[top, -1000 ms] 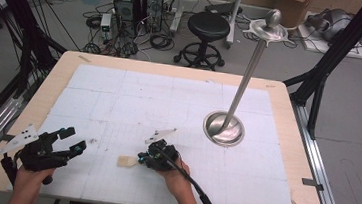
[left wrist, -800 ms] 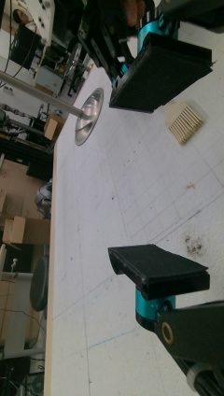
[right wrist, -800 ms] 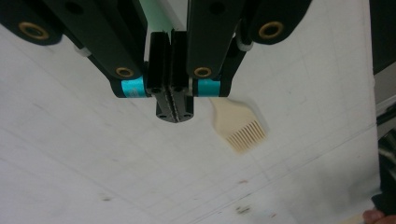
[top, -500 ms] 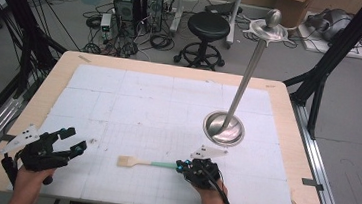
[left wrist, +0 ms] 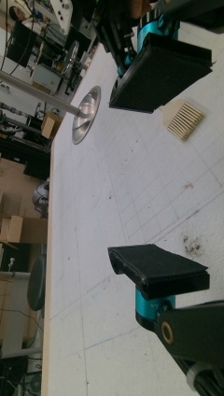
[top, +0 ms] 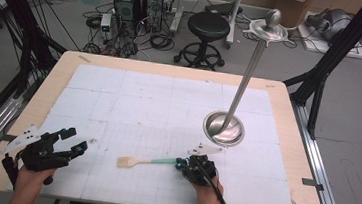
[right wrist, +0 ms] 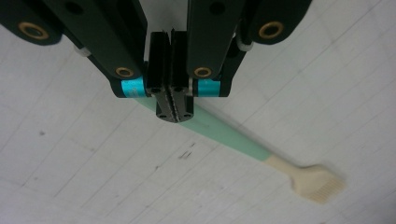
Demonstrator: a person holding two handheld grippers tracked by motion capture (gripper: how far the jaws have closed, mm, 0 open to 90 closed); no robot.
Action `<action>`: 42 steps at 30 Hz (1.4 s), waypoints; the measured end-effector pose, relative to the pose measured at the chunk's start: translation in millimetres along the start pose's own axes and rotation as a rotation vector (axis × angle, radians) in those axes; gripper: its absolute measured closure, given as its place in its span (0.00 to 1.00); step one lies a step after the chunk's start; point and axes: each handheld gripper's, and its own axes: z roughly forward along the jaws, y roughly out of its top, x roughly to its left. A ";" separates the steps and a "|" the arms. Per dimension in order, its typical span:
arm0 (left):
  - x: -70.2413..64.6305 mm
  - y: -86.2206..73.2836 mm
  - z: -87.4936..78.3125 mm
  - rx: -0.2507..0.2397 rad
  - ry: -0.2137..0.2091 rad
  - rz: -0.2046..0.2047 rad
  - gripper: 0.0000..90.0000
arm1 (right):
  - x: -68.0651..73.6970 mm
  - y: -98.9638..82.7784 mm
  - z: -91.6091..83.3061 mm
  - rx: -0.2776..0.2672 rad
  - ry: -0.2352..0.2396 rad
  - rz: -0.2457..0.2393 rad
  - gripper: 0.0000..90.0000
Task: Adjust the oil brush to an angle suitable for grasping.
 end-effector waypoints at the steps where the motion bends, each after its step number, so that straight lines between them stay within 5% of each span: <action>1: 0.0 0.0 0.1 0.000 0.000 0.000 0.27 | -1.2 1.5 1.7 -0.002 -0.006 0.011 0.99; 6: -0.4 -0.2 0.7 0.003 -0.003 -0.002 0.27 | -5.4 9.4 10.1 -0.022 -0.071 0.058 0.98; 13: -0.5 -0.1 0.7 0.001 -0.004 -0.002 0.27 | -8.2 11.2 11.4 -0.051 -0.087 0.103 0.93; 20: -0.4 -0.3 1.0 0.010 -0.001 0.010 0.28 | -11.0 0.1 -39.4 -0.197 -0.070 0.103 0.81; 23: -0.4 -0.4 0.9 0.014 0.001 0.012 0.28 | -14.3 -11.0 -66.1 -0.268 -0.085 0.142 0.65; 24: -0.6 -0.5 1.0 0.015 0.000 0.011 0.29 | -15.6 -18.0 -83.6 -0.318 -0.095 0.179 0.51; 27: -1.0 -0.6 1.1 0.013 0.002 0.013 0.29 | -14.9 -23.2 -99.8 -0.357 -0.135 0.190 0.42; 31: -1.5 -0.5 1.6 0.016 -0.009 0.007 0.28 | -15.3 -32.9 -125.1 -0.384 -0.225 0.130 0.35; 34: -1.8 -1.0 3.1 0.033 -0.017 0.016 0.21 | -16.3 -46.2 -144.3 -0.388 -0.312 0.032 0.34; 39: -1.3 -0.5 2.2 0.020 -0.014 0.017 0.21 | -20.3 -58.6 -162.5 -0.432 -0.351 -0.024 0.27; 42: -1.2 -0.6 1.5 0.018 -0.015 0.016 0.21 | -25.9 -65.7 -174.9 -0.441 -0.366 -0.015 0.22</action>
